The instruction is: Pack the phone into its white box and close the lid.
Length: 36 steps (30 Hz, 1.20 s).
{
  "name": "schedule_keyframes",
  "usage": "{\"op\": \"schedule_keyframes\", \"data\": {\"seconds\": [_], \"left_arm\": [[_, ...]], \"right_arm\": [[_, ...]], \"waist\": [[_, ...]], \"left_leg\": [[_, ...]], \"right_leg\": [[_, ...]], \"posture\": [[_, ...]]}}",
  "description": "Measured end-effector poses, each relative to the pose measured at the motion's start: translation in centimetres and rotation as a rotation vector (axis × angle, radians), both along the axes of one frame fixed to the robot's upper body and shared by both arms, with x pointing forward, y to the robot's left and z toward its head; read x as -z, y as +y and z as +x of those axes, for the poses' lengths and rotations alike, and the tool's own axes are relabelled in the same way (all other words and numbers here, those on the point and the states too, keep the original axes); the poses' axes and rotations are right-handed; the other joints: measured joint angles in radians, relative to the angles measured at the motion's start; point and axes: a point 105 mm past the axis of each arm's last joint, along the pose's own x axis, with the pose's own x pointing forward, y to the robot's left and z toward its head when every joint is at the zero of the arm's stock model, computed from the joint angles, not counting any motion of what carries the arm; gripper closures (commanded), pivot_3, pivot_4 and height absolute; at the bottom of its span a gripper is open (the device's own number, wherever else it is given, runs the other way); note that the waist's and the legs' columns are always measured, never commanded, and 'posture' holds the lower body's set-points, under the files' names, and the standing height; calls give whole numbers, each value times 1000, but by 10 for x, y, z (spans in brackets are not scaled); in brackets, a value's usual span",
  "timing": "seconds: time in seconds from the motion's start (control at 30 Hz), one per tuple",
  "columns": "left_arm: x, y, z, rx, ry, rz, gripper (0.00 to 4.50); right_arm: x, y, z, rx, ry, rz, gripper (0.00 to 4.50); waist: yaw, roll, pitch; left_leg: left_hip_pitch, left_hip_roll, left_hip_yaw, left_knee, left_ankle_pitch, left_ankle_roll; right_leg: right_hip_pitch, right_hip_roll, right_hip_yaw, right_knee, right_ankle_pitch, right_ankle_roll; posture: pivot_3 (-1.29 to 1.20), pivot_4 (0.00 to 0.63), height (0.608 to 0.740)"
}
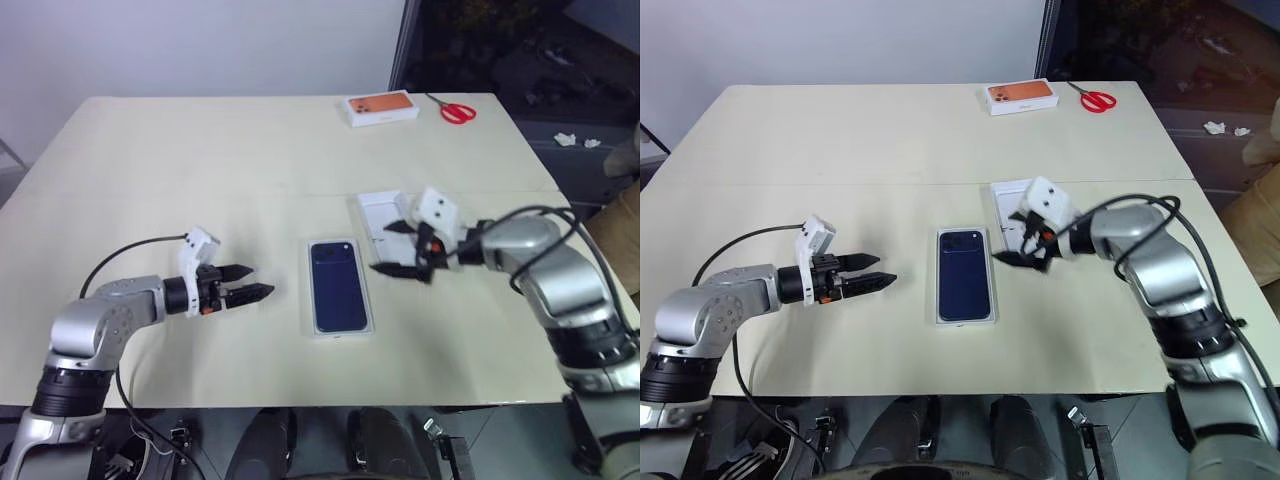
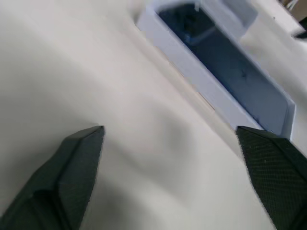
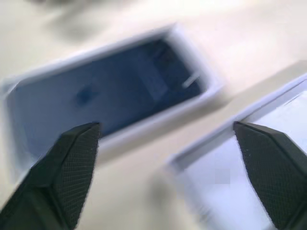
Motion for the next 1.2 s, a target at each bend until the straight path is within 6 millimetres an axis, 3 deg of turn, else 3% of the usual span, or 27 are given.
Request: {"op": "schedule_keyframes", "data": {"seconds": [0.07, 0.17, 0.5, 0.73, 0.97, 1.2], "left_arm": [[-6, 1, 1, 5, -29, -14, 0], [-11, 1, 1, 14, -58, -31, 0], [-13, 0, -6, 38, -185, -34, 0], [-7, -4, -5, -6, -181, -57, 0], [-6, -5, -4, -22, -182, -60, 0], [-6, -5, -2, -39, -182, -62, 0]], "right_arm": [[-7, 0, 16, 84, -45, -4, 56], [4, -3, 26, 196, 12, 4, 56], [32, 10, 20, 401, 195, -12, 56], [42, 2, 11, 581, 308, -18, 56], [33, 6, 14, 666, 359, 17, 56], [36, 16, 14, 687, 355, 14, 56]], "waist": [[-1, 0, 0], [6, 0, 0], [-2, 1, 0], [-13, 1, 0], [-18, 1, 0], [-16, 1, 0]], "left_leg": [[-1, 0, 0, -1, 0, 0], [-3, 0, 0, -1, 0, -1], [-3, 0, 1, -1, 1, -1], [-4, -1, 1, -1, 1, -1], [-3, -1, 1, -1, 1, -1], [-3, -1, 1, -1, 1, -1]], "right_leg": [[-2, 0, 0, 0, 0, 0], [-4, 0, 0, 0, 0, 0], [-6, 0, 1, 4, 0, 0], [-6, 0, 1, 4, 0, 0], [-7, 0, 2, 5, 0, 0], [-7, 0, 2, 5, 0, 0]], "posture": [[0, 150, 740], [0, 150, 740], [0, 150, 740], [0, 150, 740], [0, 150, 740], [0, 150, 740]]}}
